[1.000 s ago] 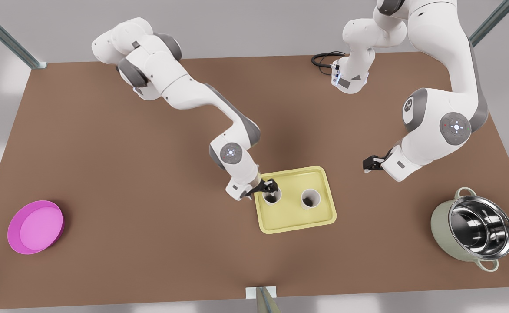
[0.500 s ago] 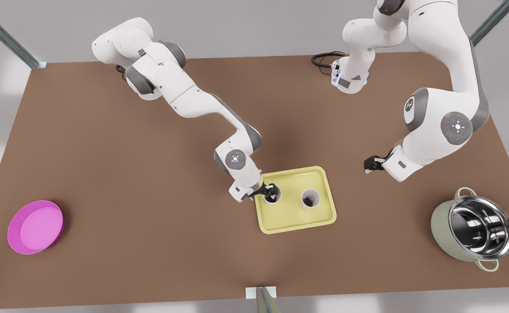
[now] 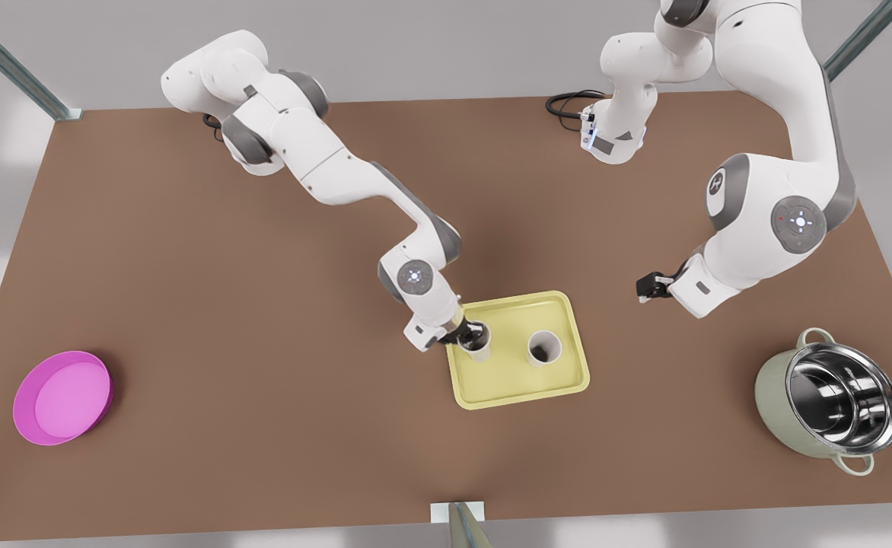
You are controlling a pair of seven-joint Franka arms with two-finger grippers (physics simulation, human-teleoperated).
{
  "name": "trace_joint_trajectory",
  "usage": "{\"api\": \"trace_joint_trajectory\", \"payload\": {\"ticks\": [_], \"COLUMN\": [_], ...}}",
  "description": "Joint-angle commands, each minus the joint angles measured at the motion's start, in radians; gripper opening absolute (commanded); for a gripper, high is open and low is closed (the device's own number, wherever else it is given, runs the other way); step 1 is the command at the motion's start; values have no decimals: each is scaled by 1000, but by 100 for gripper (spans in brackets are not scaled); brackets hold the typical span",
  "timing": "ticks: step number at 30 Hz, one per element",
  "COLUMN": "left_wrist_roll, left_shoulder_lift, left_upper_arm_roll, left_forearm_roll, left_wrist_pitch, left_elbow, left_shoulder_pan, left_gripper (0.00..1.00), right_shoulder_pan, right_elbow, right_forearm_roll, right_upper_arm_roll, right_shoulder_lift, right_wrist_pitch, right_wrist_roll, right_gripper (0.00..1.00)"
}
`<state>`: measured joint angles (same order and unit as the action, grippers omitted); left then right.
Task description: Use the left arm to pick up the white IKEA cup from the tray and place it on the middle-left position; use the right arm to pick up the white IKEA cup from the tray and place it on the middle-right position
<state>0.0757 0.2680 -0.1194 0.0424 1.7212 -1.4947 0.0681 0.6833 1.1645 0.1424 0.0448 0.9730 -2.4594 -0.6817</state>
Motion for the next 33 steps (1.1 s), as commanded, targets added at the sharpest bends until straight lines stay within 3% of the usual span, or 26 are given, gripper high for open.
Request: {"api": "trace_joint_trajectory", "payload": {"ticks": [1, 4, 7, 8, 10, 12, 14, 16, 20, 26, 29, 30, 31, 33], "left_wrist_roll": [9, 134, 409, 496, 489, 333, 291, 300, 303, 354, 352, 352, 352, 354], "left_shoulder_lift": [-1, 14, 80, 112, 174, 215, 232, 290, 362, 367, 393, 393, 399, 405], "left_upper_arm_roll": [0, 0, 0, 0, 3, 6, 9, 9, 9, 1, 1, 1, 1, 1], "left_forearm_roll": [1, -1, -32, -49, -55, -67, -75, -75, -67, -64, -64, -64, -64, -61], "left_wrist_pitch": [1, 51, 146, 158, 222, 245, 319, 367, 434, 492, 511, 511, 511, 511], "left_elbow": [1, 4, 1, 4, 11, -16, -64, -12, 21, -61, -61, -61, -61, -68], "left_shoulder_pan": [1, 82, 240, 269, 277, 190, 176, 179, 183, 191, 191, 191, 191, 197], "left_gripper": [100, 100, 100, 100, 100, 100, 100, 100, 100, 100, 100, 100, 100, 100], "right_shoulder_pan": [-4, -113, -291, -341, -416, -482, -522, -599, -665, -676, -673, -673, -673, -673], "right_elbow": [0, 0, 17, 47, 76, 98, 265, 446, 468, 469, 469, 468, 468, 468], "right_forearm_roll": [0, -11, -17, -66, -136, -138, -164, -164, -162, -158, -158, -158, -158, -159], "right_upper_arm_roll": [-5, -2, -5, -25, -31, -62, -65, -66, -66, -65, -65, -65, -65, -65], "right_shoulder_lift": [-26, -140, -235, -255, -264, -266, -364, -439, -428, -358, -350, -350, -350, -350], "right_wrist_pitch": [14, 223, 534, 559, 559, 559, 493, 347, 298, 263, 263, 263, 263, 264], "right_wrist_roll": [-33, 11, 343, 467, 599, 772, 814, 907, 1001, 1036, 1035, 1035, 1035, 1035], "right_gripper": [18, 19, 19, 18, 18, 18, 18, 18, 18, 19, 23, 45, 100, 100]}}
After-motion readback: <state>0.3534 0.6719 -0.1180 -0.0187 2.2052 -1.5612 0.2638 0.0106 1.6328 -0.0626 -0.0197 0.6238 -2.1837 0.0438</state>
